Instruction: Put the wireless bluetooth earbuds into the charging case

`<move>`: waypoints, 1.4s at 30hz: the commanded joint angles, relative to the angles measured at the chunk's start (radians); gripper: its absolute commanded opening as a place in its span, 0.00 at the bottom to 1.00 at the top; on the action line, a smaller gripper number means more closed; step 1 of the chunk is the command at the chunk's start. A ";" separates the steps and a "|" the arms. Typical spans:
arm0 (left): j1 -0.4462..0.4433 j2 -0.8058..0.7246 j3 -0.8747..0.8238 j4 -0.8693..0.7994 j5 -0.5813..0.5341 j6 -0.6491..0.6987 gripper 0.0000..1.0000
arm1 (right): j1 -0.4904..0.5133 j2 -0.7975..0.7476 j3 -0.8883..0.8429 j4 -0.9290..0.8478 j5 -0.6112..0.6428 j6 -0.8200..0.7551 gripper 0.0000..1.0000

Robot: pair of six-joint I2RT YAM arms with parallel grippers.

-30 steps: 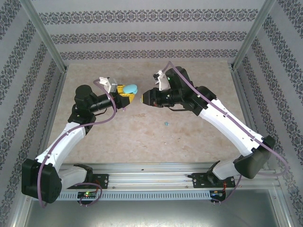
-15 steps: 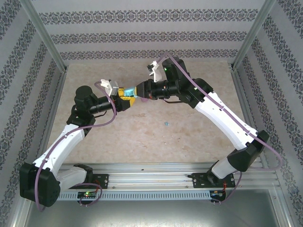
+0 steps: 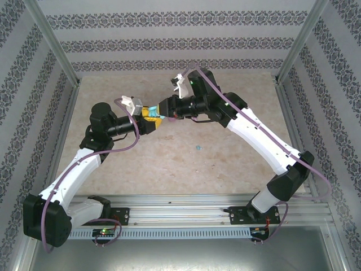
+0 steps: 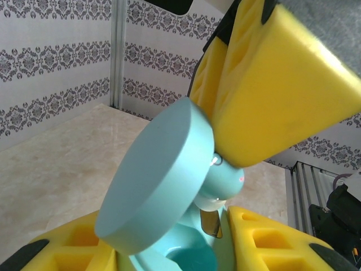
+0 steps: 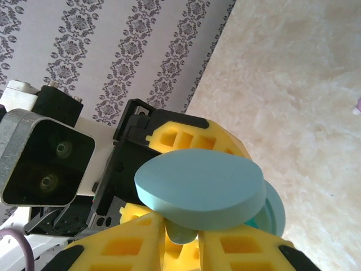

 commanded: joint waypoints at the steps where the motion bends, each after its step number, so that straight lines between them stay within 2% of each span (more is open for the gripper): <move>1: -0.014 -0.007 0.026 0.023 0.026 -0.003 0.21 | 0.017 0.017 0.023 0.038 -0.019 0.010 0.21; 21: -0.015 -0.005 0.032 0.027 0.020 -0.008 0.21 | 0.041 0.032 -0.018 0.052 0.014 0.024 0.22; 34: -0.015 0.003 0.044 0.011 0.020 0.007 0.21 | 0.049 0.052 -0.004 -0.064 0.096 -0.063 0.27; 42: -0.015 0.006 0.044 0.002 0.018 0.012 0.21 | 0.049 0.073 0.001 0.017 0.055 -0.002 0.23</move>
